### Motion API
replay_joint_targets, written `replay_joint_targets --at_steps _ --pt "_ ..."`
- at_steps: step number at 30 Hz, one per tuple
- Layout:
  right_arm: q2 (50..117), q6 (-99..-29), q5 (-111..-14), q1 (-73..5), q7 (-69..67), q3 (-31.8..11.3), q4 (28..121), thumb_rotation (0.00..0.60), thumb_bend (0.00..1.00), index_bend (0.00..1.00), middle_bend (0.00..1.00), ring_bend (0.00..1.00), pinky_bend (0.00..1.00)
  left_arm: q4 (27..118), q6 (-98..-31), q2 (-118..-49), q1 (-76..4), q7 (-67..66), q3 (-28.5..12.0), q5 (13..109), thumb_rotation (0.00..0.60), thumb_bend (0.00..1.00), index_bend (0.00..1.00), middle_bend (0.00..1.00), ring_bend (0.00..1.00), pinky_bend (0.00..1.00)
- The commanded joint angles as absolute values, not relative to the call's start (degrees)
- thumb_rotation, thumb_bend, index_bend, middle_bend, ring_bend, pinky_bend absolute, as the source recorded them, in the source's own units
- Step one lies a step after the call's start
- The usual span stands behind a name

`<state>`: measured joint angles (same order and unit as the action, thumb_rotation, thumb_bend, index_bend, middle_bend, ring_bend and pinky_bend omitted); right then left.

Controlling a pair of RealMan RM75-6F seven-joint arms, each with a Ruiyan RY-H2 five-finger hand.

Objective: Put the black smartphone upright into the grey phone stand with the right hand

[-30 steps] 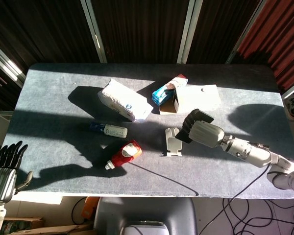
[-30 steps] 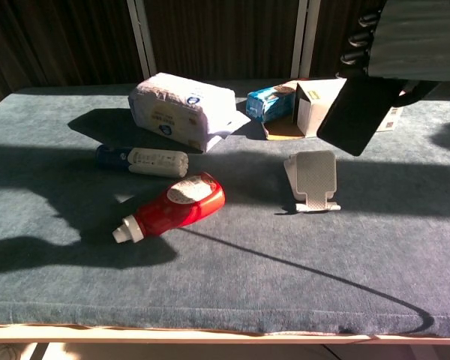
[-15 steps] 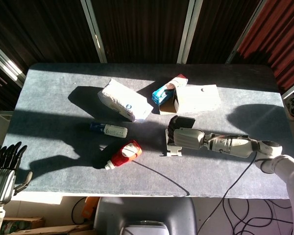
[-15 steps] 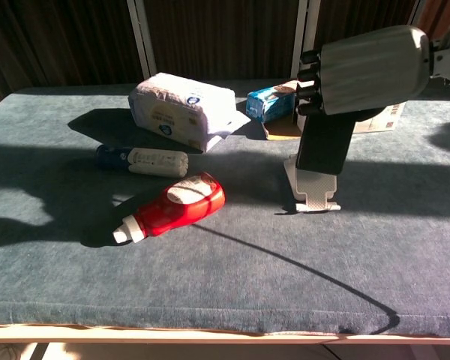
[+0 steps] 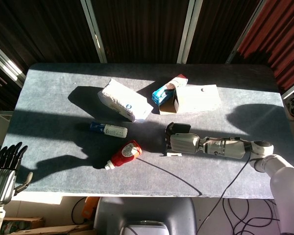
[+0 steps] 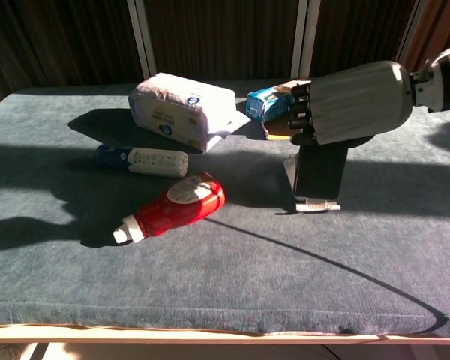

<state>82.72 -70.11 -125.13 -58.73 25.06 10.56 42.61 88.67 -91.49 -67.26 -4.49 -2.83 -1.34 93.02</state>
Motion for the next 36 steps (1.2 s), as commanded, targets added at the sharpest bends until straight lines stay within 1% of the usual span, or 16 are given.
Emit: replay_joint_targets --at_steps 1,21,22,24,26,29,32,35,36 --pt "83.3 -70.1 -125.2 -58.9 24.9 11.0 42.3 0.6 0.29 0.97 0.68 0.63 0.55 88.7 -91.4 -67.2 -4.5 -2.9 -1.3 93.0 0.6 0.36 0.0 0.0 0.0 0.03" --pt "84.7 -68.1 -123.8 -59.9 25.6 12.6 42.0 0.6 0.28 0.96 0.68 0.63 0.56 88.7 -91.4 -67.2 -4.4 -3.0 -1.1 93.4 0.6 0.36 0.0 0.0 0.0 0.03" --pt "84.7 -67.9 -123.6 -59.9 25.7 12.6 42.0 0.6 0.28 0.92 0.68 0.63 0.56 88.7 -91.4 -67.2 -4.4 -3.0 -1.0 93.5 0.6 0.36 0.0 0.0 0.0 0.03" --pt "84.7 -67.2 -123.1 -59.9 26.2 12.4 42.3 0.6 0.28 0.81 0.68 0.61 0.55 88.7 -91.4 -67.2 -4.4 -3.0 -1.0 93.5 0.6 0.36 0.0 0.0 0.0 0.03" --pt "84.5 -66.5 -122.8 -60.0 26.8 12.4 42.7 0.6 0.27 0.62 0.66 0.58 0.55 88.7 -91.4 -67.1 -4.4 -3.0 -1.0 93.4 0.6 0.36 0.0 0.0 0.0 0.03" --pt "84.2 -65.2 -122.2 -60.1 27.8 12.3 43.5 0.6 0.26 0.45 0.61 0.55 0.53 88.7 -91.5 -67.1 -4.3 -3.1 -1.1 93.2 0.6 0.36 0.0 0.0 0.0 0.03" --pt "83.9 -65.0 -122.1 -60.4 27.9 12.4 44.3 0.6 0.25 0.32 0.57 0.52 0.52 88.9 -91.7 -67.1 -4.2 -3.4 -1.3 92.9 0.6 0.36 0.0 0.0 0.0 0.03" --pt "83.8 -64.5 -121.7 -60.5 28.2 12.2 44.8 0.6 0.24 0.25 0.54 0.5 0.52 88.9 -91.7 -67.0 -4.1 -3.2 -1.2 93.0 0.6 0.36 0.0 0.0 0.0 0.03" --pt "83.8 -64.3 -121.6 -60.6 28.4 12.2 45.0 0.6 0.24 0.2 0.52 0.49 0.51 88.9 -91.6 -66.9 -4.1 -3.2 -1.1 93.1 0.6 0.36 0.0 0.0 0.0 0.03"
